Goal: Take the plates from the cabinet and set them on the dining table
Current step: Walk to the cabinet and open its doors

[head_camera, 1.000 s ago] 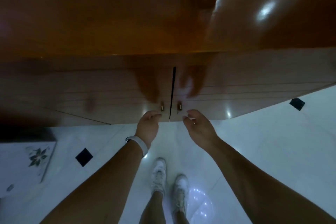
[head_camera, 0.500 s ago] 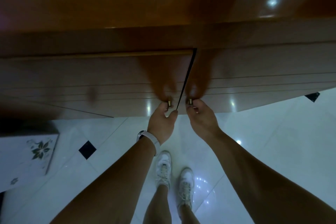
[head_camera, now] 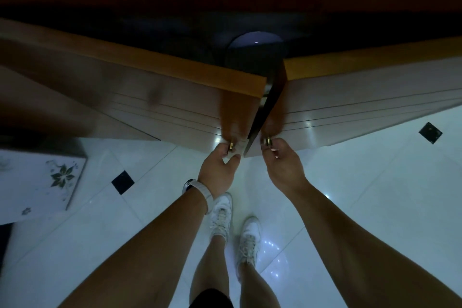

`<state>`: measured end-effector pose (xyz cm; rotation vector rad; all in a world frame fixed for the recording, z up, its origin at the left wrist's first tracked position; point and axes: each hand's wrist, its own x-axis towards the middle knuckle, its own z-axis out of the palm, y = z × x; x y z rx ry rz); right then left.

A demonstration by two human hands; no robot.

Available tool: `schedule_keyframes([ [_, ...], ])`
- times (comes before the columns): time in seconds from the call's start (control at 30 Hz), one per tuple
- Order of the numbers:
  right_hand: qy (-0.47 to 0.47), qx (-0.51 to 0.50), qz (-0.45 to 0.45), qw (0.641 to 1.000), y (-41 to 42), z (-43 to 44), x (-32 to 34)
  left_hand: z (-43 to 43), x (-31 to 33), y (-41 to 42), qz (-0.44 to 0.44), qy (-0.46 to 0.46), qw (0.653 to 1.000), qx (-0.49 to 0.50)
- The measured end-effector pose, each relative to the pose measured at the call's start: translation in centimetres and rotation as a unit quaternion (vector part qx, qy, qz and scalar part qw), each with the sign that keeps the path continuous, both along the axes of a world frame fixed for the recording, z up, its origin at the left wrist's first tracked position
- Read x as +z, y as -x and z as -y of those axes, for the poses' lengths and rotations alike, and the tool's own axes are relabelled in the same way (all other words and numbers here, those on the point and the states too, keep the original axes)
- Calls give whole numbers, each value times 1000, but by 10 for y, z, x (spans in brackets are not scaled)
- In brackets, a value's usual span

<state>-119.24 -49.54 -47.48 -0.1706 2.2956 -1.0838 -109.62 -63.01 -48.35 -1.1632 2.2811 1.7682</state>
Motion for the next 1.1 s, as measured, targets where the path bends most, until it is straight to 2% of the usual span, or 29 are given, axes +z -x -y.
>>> schedule_keyframes([
  [0.3, -9, 31, -1, 999, -33, -46, -4, -22, 0, -68, 52, 55, 997, -6],
  [0.5, -30, 17, -5, 999, -58, -76, -2, -27, 11, -109, 101, 34, 994, 11],
  [0.8, -107, -14, -30, 994, -96, -104, 11, -30, 14, -164, 84, 24, 994, 68],
  [1.1, -213, -38, -114, 970, -110, -115, 19, -12, 16, -219, 122, 43, 987, 95],
])
